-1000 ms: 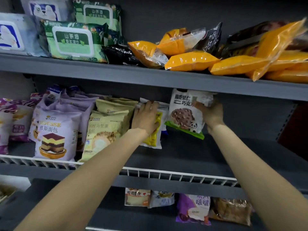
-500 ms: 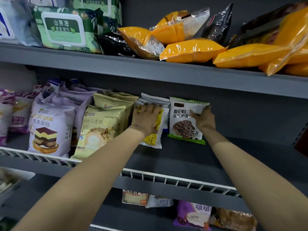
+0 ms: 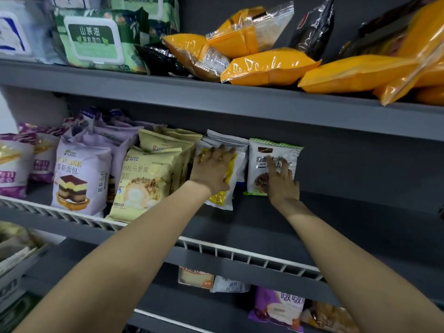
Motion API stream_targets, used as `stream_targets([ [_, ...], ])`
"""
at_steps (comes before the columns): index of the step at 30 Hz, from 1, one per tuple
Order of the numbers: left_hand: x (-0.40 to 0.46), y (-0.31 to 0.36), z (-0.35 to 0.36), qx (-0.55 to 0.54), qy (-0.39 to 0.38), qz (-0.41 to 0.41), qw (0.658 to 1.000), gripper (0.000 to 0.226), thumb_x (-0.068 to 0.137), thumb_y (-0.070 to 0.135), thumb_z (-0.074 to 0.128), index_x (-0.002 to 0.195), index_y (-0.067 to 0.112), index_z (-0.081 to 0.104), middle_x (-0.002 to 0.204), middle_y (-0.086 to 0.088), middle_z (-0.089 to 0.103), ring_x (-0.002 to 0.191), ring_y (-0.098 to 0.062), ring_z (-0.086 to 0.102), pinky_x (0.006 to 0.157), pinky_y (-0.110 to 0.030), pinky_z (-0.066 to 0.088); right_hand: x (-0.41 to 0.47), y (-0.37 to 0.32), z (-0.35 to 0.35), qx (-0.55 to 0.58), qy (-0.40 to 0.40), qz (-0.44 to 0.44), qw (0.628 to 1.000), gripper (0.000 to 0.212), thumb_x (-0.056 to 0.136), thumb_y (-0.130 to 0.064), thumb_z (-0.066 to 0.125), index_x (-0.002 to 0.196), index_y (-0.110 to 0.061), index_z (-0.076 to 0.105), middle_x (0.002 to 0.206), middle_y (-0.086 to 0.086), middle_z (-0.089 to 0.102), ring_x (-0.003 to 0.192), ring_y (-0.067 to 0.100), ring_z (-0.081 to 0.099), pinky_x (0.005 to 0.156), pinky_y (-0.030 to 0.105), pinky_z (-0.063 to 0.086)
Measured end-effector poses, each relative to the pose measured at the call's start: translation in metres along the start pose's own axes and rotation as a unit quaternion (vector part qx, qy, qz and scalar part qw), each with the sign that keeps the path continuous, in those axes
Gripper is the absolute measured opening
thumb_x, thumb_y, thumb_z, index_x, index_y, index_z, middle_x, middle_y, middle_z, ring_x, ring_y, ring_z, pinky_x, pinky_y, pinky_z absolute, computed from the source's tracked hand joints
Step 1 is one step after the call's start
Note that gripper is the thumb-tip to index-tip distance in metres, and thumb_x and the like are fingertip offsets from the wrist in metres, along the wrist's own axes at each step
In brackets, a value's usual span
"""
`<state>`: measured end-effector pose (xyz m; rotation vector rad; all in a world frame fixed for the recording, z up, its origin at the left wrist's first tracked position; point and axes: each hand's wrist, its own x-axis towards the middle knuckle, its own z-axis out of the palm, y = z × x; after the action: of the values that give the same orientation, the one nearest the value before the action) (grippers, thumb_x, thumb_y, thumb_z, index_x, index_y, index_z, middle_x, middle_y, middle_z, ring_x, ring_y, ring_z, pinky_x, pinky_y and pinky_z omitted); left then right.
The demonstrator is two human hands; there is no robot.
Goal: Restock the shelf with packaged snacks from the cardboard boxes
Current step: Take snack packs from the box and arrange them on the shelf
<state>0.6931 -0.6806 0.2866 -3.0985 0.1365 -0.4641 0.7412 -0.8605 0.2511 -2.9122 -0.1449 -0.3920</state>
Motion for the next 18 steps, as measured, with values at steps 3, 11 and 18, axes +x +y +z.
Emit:
stream_targets([
  [3,-0.011,0.005,-0.012,-0.044,0.031,-0.027,0.998,0.073,0.089,0.032,0.056,0.149,0.025,0.015,0.155,-0.004,0.019,0.142,-0.026,0.021,0.113,-0.041,0.023,-0.010,-0.010,-0.020,0.095,-0.017,-0.040,0.995,0.061,0.095,-0.023,0.051,0.149,-0.023,0.022,0.155,0.011,0.015,0.140,0.028,0.025,0.105,0.045,0.035],
  [11,-0.099,-0.046,-0.044,-0.167,0.146,-0.119,0.968,0.023,0.087,0.019,0.052,0.107,0.011,0.061,0.099,-0.011,0.068,0.093,-0.034,0.063,0.076,-0.039,0.052,-0.068,-0.105,-0.068,0.182,0.006,-0.198,0.963,0.033,0.093,-0.016,0.046,0.122,-0.027,0.057,0.116,0.008,0.065,0.107,0.030,0.059,0.086,0.038,0.051],
  [18,-0.257,-0.172,-0.052,-0.151,0.139,-0.243,0.948,0.018,0.093,0.027,0.051,0.098,0.012,0.060,0.087,-0.006,0.067,0.085,-0.028,0.062,0.071,-0.039,0.052,-0.175,-0.266,-0.039,0.198,-0.054,-0.352,0.913,0.022,0.091,-0.017,0.045,0.102,-0.021,0.064,0.099,0.008,0.068,0.093,0.030,0.060,0.073,0.038,0.051],
])
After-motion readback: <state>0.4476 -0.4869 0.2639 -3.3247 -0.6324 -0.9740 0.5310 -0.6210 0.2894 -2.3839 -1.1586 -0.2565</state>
